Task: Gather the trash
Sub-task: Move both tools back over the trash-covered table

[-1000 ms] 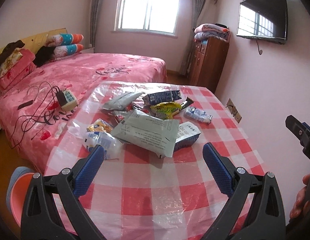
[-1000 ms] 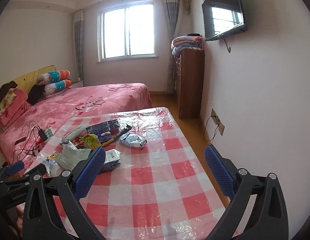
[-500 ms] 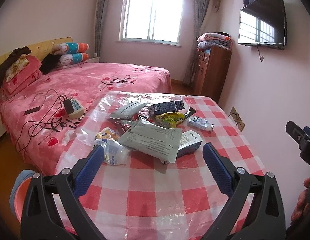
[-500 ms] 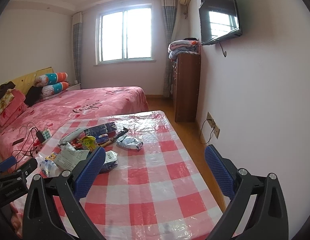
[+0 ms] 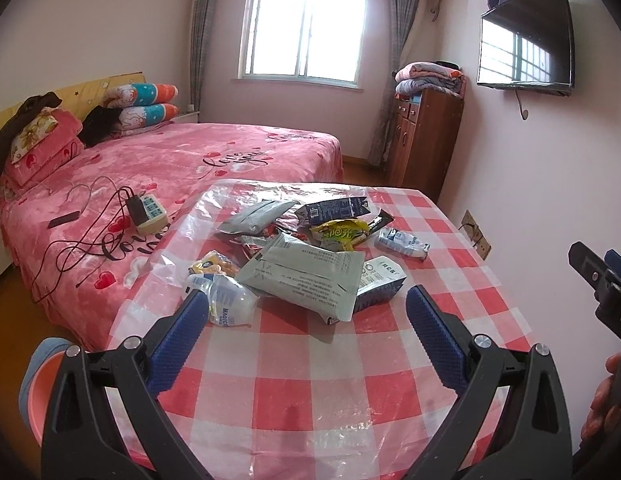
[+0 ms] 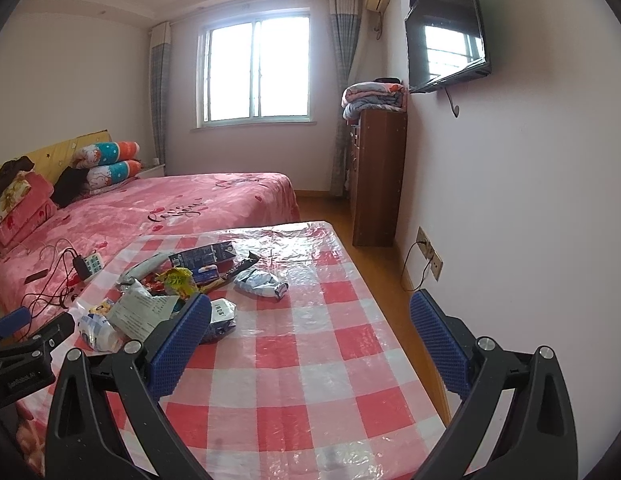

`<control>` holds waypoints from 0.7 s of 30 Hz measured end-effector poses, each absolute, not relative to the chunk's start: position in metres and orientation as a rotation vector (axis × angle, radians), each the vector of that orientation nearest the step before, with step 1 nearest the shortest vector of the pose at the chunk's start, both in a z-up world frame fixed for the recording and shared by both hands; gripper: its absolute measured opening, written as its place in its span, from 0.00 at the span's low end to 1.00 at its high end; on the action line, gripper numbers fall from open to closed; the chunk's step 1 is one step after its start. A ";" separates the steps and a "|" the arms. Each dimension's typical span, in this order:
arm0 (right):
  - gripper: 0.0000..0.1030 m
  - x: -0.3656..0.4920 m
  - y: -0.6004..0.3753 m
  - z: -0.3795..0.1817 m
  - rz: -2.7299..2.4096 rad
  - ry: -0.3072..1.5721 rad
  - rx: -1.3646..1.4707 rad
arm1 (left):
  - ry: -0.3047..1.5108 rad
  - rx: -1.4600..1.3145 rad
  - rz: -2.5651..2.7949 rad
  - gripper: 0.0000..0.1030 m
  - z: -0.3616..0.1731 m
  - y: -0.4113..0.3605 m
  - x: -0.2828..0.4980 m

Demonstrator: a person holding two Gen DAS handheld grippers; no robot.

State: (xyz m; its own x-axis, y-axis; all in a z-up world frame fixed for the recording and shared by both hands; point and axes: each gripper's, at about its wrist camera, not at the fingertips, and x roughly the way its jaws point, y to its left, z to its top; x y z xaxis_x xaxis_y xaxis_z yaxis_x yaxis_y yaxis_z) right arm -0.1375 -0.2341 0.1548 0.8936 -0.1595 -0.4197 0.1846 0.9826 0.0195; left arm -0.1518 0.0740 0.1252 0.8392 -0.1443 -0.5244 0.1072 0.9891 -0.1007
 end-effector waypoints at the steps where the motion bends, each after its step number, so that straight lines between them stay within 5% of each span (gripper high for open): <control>1: 0.96 -0.137 -0.235 0.154 -0.179 0.430 0.058 | 0.560 -0.067 -0.134 0.96 0.124 0.074 -0.152; 21: 0.96 -0.119 -0.230 0.122 -0.157 0.451 0.014 | 0.632 -0.106 -0.136 0.96 0.091 0.080 -0.137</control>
